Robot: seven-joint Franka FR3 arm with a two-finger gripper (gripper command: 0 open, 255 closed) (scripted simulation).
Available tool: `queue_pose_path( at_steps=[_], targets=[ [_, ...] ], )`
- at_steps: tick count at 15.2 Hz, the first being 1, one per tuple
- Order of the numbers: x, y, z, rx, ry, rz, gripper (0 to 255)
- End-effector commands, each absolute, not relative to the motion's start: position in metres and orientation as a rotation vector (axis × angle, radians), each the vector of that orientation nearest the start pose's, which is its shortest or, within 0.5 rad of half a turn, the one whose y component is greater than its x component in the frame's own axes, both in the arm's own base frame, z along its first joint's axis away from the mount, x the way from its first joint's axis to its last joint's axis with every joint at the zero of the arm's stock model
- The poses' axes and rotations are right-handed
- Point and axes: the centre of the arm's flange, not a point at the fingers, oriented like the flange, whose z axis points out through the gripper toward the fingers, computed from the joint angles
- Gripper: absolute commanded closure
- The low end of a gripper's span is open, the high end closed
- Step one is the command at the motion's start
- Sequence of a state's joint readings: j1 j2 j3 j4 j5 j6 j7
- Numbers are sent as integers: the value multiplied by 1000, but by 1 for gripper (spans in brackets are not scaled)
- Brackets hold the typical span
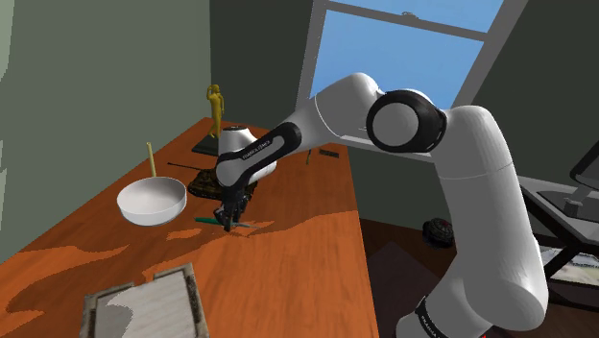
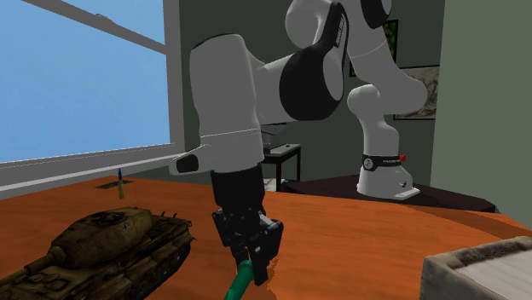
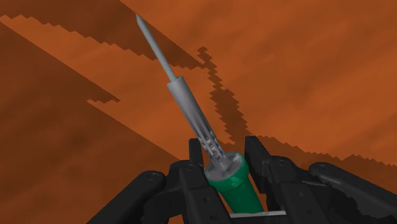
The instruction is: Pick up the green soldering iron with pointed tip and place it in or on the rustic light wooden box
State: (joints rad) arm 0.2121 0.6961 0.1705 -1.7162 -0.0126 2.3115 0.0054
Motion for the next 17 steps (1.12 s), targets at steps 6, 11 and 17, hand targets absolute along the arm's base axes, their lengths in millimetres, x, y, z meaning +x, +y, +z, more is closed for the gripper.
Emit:
queue_pose_path(
  at_steps=[6,11,17],
  targets=[
    [617,239,216,-3007,-536,168,255],
    [617,239,242,-3007,-536,168,255],
    [617,239,274,-3007,-536,168,255]
  ],
)
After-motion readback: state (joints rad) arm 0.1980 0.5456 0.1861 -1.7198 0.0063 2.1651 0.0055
